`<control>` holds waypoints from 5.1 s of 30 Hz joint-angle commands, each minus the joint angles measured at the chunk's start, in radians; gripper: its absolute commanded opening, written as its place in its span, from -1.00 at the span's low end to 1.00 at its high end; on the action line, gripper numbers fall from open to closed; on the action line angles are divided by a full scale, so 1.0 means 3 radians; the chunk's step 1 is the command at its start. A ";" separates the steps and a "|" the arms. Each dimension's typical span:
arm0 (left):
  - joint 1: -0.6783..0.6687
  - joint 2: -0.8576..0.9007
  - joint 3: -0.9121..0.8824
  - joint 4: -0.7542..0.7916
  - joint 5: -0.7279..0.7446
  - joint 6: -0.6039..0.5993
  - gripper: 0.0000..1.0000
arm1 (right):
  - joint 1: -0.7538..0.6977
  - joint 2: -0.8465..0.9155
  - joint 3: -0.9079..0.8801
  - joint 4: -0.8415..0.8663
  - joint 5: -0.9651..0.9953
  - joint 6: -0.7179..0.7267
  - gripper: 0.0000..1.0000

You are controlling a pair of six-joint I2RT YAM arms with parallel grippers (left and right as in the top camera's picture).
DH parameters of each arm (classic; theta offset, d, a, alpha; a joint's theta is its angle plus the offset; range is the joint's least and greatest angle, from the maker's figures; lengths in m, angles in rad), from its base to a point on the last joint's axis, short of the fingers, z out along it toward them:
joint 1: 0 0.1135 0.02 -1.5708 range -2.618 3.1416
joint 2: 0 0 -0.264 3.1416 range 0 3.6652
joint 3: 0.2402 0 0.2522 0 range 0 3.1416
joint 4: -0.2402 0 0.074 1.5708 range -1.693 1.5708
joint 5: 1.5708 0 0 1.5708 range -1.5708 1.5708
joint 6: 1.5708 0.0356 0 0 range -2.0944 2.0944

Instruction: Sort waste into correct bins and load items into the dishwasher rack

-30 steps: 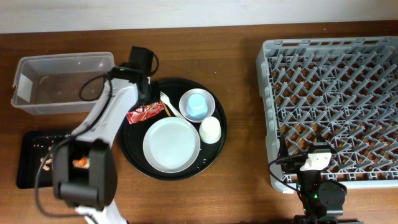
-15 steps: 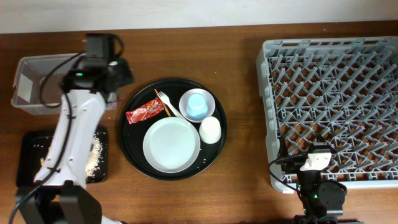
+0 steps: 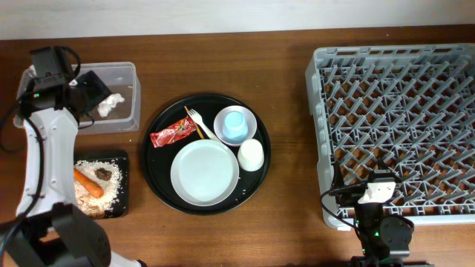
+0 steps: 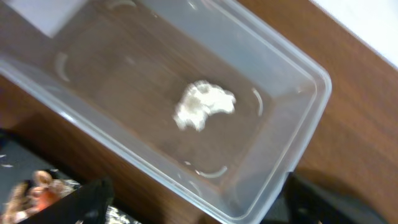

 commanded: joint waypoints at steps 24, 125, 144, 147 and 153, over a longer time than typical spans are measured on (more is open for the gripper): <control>-0.1422 0.0287 0.0018 -0.0703 0.0567 0.0196 0.57 | -0.0024 -0.0022 -0.0017 -0.0017 0.0017 0.0004 0.97; -0.0949 -0.0640 -0.0416 0.0072 -0.0884 -0.0708 -0.99 | -0.0024 -0.0022 -0.0017 -0.0017 0.0017 0.0004 0.97; 0.0058 -0.0050 -0.0417 0.0277 -0.0861 -0.0786 0.61 | -0.0024 -0.0022 -0.0017 -0.0017 0.0017 0.0004 0.97; 0.0056 -0.0089 -0.0416 0.0140 -0.0674 -0.0786 0.61 | -0.0024 -0.0022 -0.0017 -0.0017 0.0017 0.0004 0.97; 0.0023 -0.0598 -0.0416 -0.0083 -0.0430 -0.0781 0.52 | -0.0024 -0.0022 -0.0017 -0.0017 0.0017 0.0004 0.97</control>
